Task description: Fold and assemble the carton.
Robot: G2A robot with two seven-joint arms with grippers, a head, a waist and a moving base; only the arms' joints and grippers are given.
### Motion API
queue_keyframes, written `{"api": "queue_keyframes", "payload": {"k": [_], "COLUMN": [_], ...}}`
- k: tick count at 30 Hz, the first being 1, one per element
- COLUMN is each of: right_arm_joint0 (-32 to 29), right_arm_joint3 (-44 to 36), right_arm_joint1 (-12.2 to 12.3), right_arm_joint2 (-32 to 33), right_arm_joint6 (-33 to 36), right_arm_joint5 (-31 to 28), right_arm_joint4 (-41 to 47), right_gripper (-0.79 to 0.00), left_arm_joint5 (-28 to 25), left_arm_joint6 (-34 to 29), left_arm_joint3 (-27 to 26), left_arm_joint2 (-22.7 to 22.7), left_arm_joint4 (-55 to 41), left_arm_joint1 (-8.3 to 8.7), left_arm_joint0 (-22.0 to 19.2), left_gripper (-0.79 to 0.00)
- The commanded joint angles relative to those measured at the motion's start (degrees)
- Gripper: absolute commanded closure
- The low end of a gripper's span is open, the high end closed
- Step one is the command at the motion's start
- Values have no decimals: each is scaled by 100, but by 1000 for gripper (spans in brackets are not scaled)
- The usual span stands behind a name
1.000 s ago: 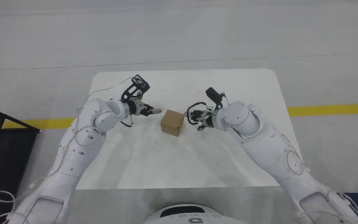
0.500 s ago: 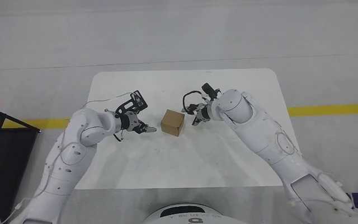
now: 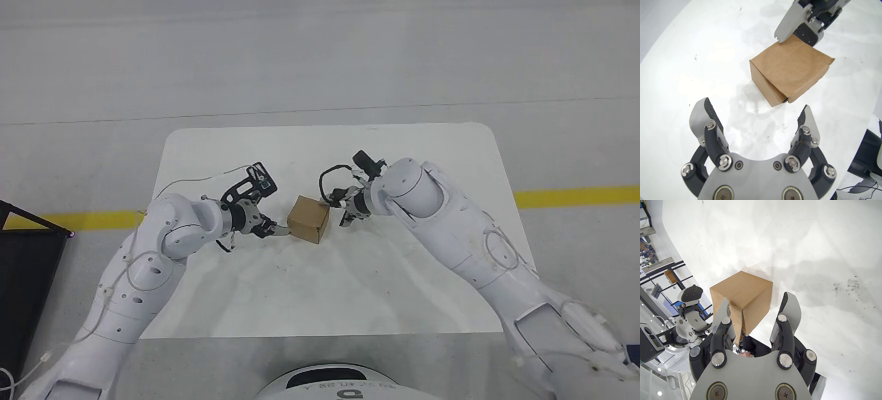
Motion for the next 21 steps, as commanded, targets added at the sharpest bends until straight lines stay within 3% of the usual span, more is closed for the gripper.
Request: {"api": "queue_keyframes", "payload": {"k": [1, 12, 16, 21], "right_arm_joint0": [21, 95, 14, -15], "right_arm_joint3": [32, 85, 186, 521], "right_arm_joint1": [-6, -30, -26, -41], "right_arm_joint2": [-25, -98, 112, 341], "right_arm_joint6": [26, 68, 42, 268], "right_arm_joint5": [-7, -24, -54, -184], "right_arm_joint4": [-8, -46, 295, 906], "right_gripper": [-517, -517, -597, -520], "left_arm_joint5": [54, 292, 237, 145], "left_arm_joint6": [42, 258, 232, 186], "left_arm_joint3": [40, 117, 73, 50], "left_arm_joint2": [14, 108, 85, 76], "left_arm_joint4": [27, 37, -13, 6], "left_arm_joint1": [-4, -26, -14, 5], "left_arm_joint0": [-35, -78, -85, -63], "left_gripper": [-785, -785, -785, -785]}}
